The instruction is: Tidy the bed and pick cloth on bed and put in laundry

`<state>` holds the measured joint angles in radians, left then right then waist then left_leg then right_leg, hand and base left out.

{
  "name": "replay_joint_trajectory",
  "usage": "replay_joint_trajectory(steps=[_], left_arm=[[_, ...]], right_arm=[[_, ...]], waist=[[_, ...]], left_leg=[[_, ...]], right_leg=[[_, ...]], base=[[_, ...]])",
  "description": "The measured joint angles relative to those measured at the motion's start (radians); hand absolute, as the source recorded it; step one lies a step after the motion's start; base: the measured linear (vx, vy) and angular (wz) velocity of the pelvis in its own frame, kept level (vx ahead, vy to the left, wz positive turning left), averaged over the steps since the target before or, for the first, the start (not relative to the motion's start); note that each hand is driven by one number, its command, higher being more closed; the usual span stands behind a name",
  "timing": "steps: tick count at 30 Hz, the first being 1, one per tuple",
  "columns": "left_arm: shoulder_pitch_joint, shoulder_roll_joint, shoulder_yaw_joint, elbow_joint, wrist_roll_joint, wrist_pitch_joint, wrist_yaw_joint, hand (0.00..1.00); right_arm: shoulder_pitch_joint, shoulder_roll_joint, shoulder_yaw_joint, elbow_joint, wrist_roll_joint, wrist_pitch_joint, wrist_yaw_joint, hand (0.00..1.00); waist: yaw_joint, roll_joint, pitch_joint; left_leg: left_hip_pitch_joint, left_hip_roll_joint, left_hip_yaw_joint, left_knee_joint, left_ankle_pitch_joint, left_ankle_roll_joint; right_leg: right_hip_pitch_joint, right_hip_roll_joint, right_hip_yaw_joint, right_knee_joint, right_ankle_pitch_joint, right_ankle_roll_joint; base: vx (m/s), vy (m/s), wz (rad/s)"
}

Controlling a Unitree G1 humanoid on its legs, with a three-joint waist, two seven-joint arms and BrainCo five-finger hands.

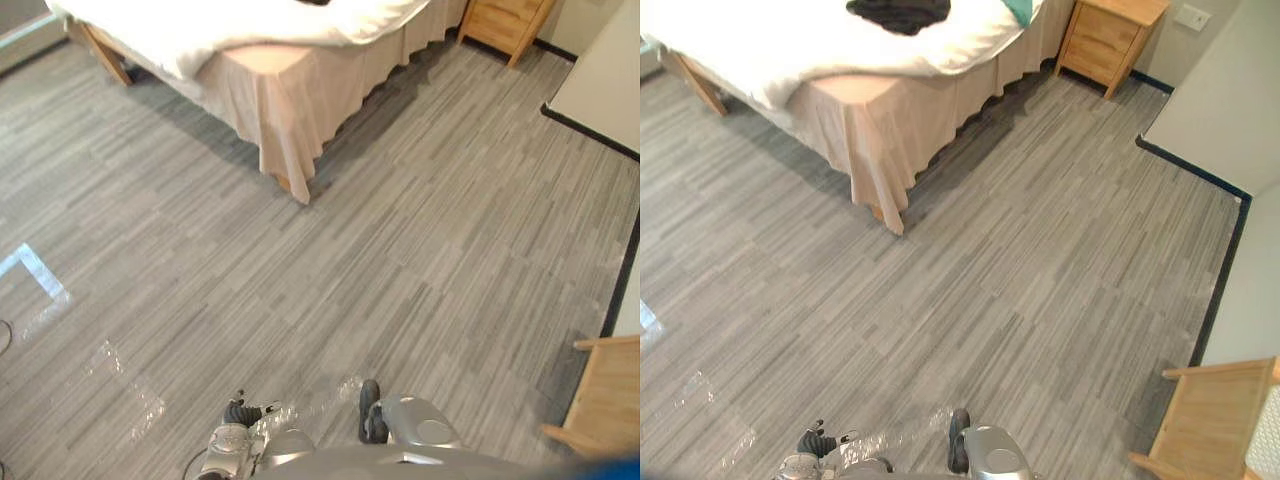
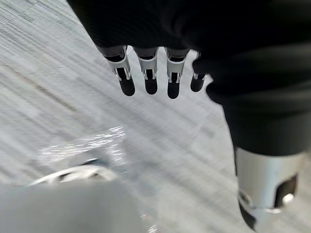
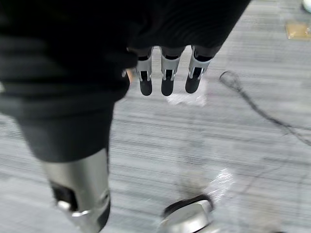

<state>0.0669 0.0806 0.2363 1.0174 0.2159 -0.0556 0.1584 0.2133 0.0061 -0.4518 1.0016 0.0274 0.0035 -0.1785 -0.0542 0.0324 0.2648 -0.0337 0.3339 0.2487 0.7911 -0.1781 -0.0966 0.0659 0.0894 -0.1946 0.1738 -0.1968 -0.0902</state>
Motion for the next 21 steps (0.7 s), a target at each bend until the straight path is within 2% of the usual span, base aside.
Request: replay_joint_trajectory(steps=[1, 2, 5, 7, 8, 9, 11, 12, 13, 14, 15, 17, 18, 19, 20, 21], left_arm=[[-0.003, -0.012, 0.002, -0.023, -0.008, 0.000, 0.001, 0.00], [-0.004, -0.013, 0.002, -0.033, -0.011, -0.001, 0.003, 0.00], [-0.015, -0.024, 0.002, -0.062, -0.054, -0.005, 0.021, 0.00], [-0.024, -0.025, 0.001, -0.064, -0.084, -0.014, 0.036, 0.00], [-0.029, -0.022, 0.000, -0.065, -0.088, -0.019, 0.045, 0.00], [-0.033, -0.021, 0.000, -0.064, -0.088, -0.021, 0.046, 0.00], [-0.031, -0.027, -0.003, -0.062, -0.087, -0.021, 0.047, 0.00], [-0.030, -0.030, -0.003, -0.061, -0.086, -0.022, 0.048, 0.00], [-0.033, -0.031, -0.002, -0.055, -0.086, -0.021, 0.047, 0.00], [-0.042, -0.017, -0.009, -0.053, -0.086, -0.021, 0.047, 0.00], [-0.042, -0.017, -0.013, -0.057, -0.085, -0.024, 0.045, 0.00], [-0.042, -0.004, -0.020, -0.053, -0.085, -0.030, 0.041, 0.00], [-0.038, 0.001, -0.020, -0.052, -0.085, -0.028, 0.042, 0.00], [-0.016, 0.016, -0.020, -0.053, -0.085, -0.027, 0.043, 0.00], [0.005, 0.017, -0.021, -0.053, -0.085, -0.026, 0.043, 0.00], [0.015, 0.019, -0.022, -0.051, -0.085, -0.025, 0.043, 0.00]], right_arm=[[0.002, -0.020, 0.019, -0.004, 0.000, 0.000, -0.004, 0.00], [-0.006, -0.027, 0.036, -0.009, 0.000, 0.000, -0.004, 0.00], [-0.046, -0.027, 0.045, -0.031, -0.002, 0.001, -0.006, 0.00], [-0.078, -0.025, 0.043, -0.028, -0.015, 0.003, -0.009, 0.00], [-0.096, -0.017, 0.031, -0.023, -0.016, 0.004, -0.013, 0.00], [-0.102, -0.013, 0.029, -0.025, -0.020, 0.003, -0.013, 0.00], [-0.101, -0.012, 0.026, -0.025, -0.034, 0.000, -0.009, 0.00], [-0.095, -0.015, 0.018, -0.027, -0.035, -0.001, -0.007, 0.00], [-0.093, -0.016, 0.011, -0.020, -0.040, 0.001, -0.006, 0.00], [-0.093, 0.000, 0.018, -0.016, -0.042, -0.002, -0.003, 0.00], [-0.094, 0.002, 0.018, -0.010, -0.043, -0.004, -0.001, 0.00], [-0.092, 0.007, -0.010, 0.019, -0.072, -0.007, 0.012, 0.00], [-0.091, 0.009, -0.012, 0.029, -0.086, -0.008, 0.016, 0.00], [-0.091, 0.013, -0.019, 0.047, -0.093, -0.009, 0.019, 0.00], [-0.091, 0.013, -0.025, 0.057, -0.094, -0.009, 0.018, 0.00], [-0.093, 0.016, -0.029, 0.059, -0.093, -0.007, 0.017, 0.00]], waist=[[0.014, 0.011, 0.002], [0.025, 0.013, 0.001], [0.053, 0.008, 0.002], [0.074, -0.007, 0.008], [0.076, -0.023, 0.013], [0.078, -0.030, 0.012], [0.078, -0.020, 0.006], [0.078, -0.006, 0.000], [0.088, -0.007, -0.004], [0.084, -0.040, -0.019], [0.084, -0.045, -0.023], [0.084, -0.062, -0.031], [0.084, -0.071, -0.038], [0.089, -0.084, -0.042], [0.090, -0.084, -0.051], [0.086, -0.087, -0.059]], left_leg=[[-0.079, 0.027, -0.039, 0.175, 0.002, -0.003], [-0.125, 0.027, -0.049, 0.249, 0.001, -0.005], [-0.249, -0.017, -0.063, 0.273, -0.023, -0.008], [-0.295, -0.078, -0.040, 0.128, -0.059, -0.001], [-0.300, -0.137, -0.016, -0.059, -0.059, 0.007], [-0.301, -0.173, 0.003, -0.194, -0.040, 0.011], [-0.298, -0.215, 0.024, -0.463, 0.071, 0.033], [-0.300, -0.222, 0.042, -0.587, 0.136, 0.057], [-0.282, -0.228, 0.065, -0.607, 0.283, 0.125], [-0.275, -0.262, 0.075, -0.617, 0.261, 0.152], [-0.280, -0.267, 0.074, -0.609, 0.255, 0.165], [-0.254, -0.282, 0.074, -0.562, 0.228, 0.220], [-0.234, -0.291, 0.075, -0.565, 0.221, 0.227], [-0.159, -0.317, 0.075, -0.580, 0.179, 0.226], [-0.103, -0.336, 0.061, -0.604, 0.132, 0.209], [-0.068, -0.345, 0.042, -0.620, 0.097, 0.198]], right_leg=[[0.030, 0.014, 0.029, -0.010, -0.012, -0.019], [0.054, 0.013, 0.060, -0.019, -0.027, -0.042], [0.105, -0.009, 0.146, -0.060, -0.035, -0.045], [0.147, -0.052, 0.189, -0.080, -0.038, -0.024], [0.184, -0.095, 0.196, -0.093, -0.046, -0.001], [0.201, -0.122, 0.193, -0.100, -0.054, 0.017], [0.230, -0.144, 0.186, -0.113, -0.064, 0.056], [0.246, -0.145, 0.184, -0.116, -0.075, 0.078], [0.272, -0.160, 0.185, -0.116, -0.086, 0.098], [0.260, -0.187, 0.179, -0.109, -0.048, 0.127], [0.248, -0.193, 0.184, -0.100, -0.016, 0.136], [0.235, -0.198, 0.221, -0.023, 0.113, 0.163], [0.228, -0.200, 0.233, 0.013, 0.141, 0.166], [0.211, -0.211, 0.244, 0.144, 0.220, 0.206], [0.182, -0.212, 0.253, 0.263, 0.271, 0.280], [0.151, -0.213, 0.259, 0.355, 0.320, 0.334]], base=[[-0.04, -0.089, -0.64], [-0.09, -0.057, -0.89], [-0.12, -0.009, -0.78], [-0.04, 0.089, -0.79], [0.28, 0.162, -0.63], [0.46, 0.192, -0.49], [0.39, 0.186, -0.22], [0.51, 0.273, -0.22], [0.65, 0.305, -0.06], [0.59, 0.267, -0.01], [0.52, 0.276, 0.23], [0.49, 0.292, 0.20], [0.57, 0.273, 0.15], [0.51, 0.243, 0.10], [0.47, 0.230, 0.14], [0.27, 0.177, 0.44]])
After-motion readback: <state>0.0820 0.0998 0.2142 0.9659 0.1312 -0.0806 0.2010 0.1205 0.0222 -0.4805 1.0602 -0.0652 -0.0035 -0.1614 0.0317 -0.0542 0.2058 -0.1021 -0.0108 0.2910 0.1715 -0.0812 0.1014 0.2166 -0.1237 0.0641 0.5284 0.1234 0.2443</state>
